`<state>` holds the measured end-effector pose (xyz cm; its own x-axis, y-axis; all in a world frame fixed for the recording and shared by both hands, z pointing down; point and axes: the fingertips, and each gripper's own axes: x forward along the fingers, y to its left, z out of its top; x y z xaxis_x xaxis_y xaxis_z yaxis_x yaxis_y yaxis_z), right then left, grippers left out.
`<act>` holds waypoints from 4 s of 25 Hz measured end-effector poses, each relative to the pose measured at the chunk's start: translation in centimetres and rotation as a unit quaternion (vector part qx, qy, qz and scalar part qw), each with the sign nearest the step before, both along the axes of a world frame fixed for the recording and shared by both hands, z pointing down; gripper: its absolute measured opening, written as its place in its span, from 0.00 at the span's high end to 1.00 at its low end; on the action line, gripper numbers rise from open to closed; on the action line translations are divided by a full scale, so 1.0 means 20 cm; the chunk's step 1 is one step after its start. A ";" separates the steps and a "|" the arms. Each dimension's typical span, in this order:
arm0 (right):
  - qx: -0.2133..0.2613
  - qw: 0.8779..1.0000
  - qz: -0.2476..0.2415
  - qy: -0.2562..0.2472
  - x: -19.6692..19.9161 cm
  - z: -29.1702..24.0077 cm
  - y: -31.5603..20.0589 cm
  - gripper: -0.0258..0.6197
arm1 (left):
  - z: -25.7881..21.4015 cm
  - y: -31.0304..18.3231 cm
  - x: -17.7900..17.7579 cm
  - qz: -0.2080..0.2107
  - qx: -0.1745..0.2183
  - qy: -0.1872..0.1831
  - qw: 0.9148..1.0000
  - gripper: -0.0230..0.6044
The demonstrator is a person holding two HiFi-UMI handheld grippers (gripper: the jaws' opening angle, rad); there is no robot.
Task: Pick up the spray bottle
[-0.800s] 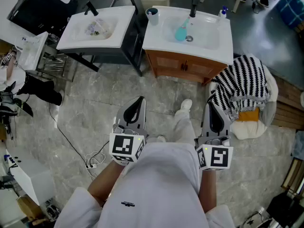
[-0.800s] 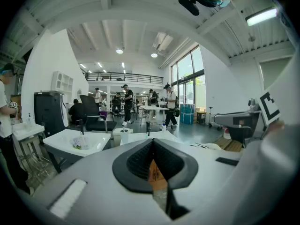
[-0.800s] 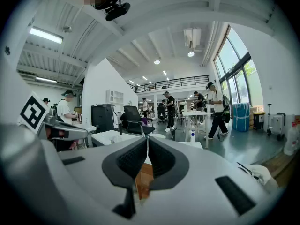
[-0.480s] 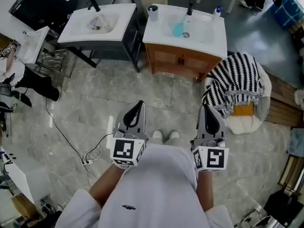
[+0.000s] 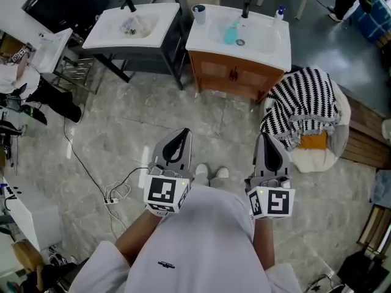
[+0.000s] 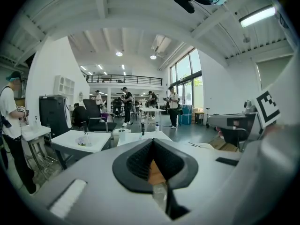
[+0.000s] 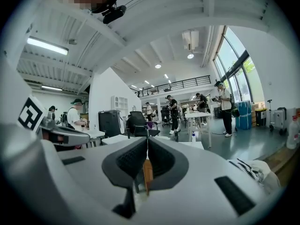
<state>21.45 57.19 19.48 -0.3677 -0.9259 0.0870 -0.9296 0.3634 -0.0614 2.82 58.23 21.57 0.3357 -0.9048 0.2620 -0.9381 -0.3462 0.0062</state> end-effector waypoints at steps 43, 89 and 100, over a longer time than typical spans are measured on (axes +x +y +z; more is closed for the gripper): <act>-0.023 0.998 0.055 0.018 -0.74 0.14 -1.98 0.95 | 0.21 -2.10 -0.63 0.085 -0.052 0.006 0.995 0.96; -0.165 0.979 0.118 0.015 -0.56 0.90 -3.15 0.76 | 0.74 -3.13 -0.42 0.120 -0.157 0.003 0.980 0.96; -0.223 0.959 0.174 0.023 -0.43 1.28 -3.26 0.66 | 1.04 -3.17 -0.36 0.119 -0.205 -0.007 0.971 0.96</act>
